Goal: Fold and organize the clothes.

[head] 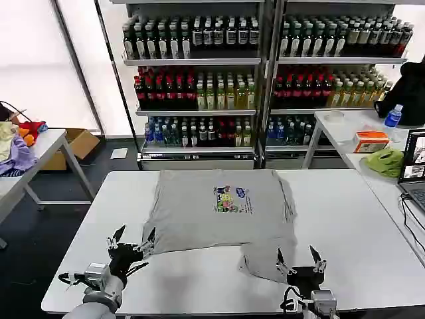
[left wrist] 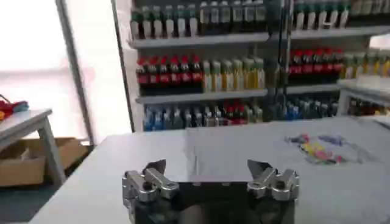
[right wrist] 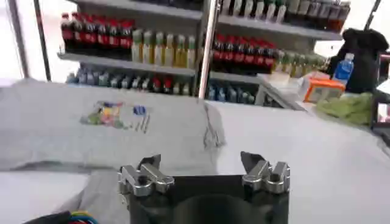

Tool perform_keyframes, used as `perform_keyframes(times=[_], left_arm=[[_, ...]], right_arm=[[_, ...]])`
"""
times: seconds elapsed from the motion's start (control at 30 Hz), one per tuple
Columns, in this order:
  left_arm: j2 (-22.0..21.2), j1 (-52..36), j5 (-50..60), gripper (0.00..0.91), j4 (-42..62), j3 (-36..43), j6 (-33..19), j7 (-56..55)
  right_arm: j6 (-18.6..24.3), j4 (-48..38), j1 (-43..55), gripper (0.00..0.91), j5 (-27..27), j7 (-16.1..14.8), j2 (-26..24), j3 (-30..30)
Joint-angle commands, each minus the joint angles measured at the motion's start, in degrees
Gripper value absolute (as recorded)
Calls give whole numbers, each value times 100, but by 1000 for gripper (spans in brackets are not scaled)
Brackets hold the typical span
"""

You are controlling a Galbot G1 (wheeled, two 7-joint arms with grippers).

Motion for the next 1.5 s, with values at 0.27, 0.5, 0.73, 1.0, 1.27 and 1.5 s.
perform_keyframes(times=[0.27, 0.5, 0.73, 1.0, 1.27, 1.5], left_arm=[[-3, -46, 35, 907, 420, 100, 317, -27], [24, -83, 25, 907, 494, 104, 345, -25], [0, -134, -337, 907, 671, 130, 439, 7], [4, -141, -345, 907, 753, 119, 448, -9], [0, -112, -286, 413, 894, 135, 468, -23], [7, -28, -138, 50, 1030, 163, 474, -9]], right_arm=[[-133, -106, -107, 907, 18, 111, 35, -100], [-117, -189, -122, 907, -86, 116, 165, -182], [-89, -258, -104, 907, -78, 120, 243, -223], [-45, -324, -116, 907, -69, 114, 273, -221], [67, -515, -114, 907, -72, 70, 306, -295], [384, -754, -104, 0, 12, -23, 302, -374]])
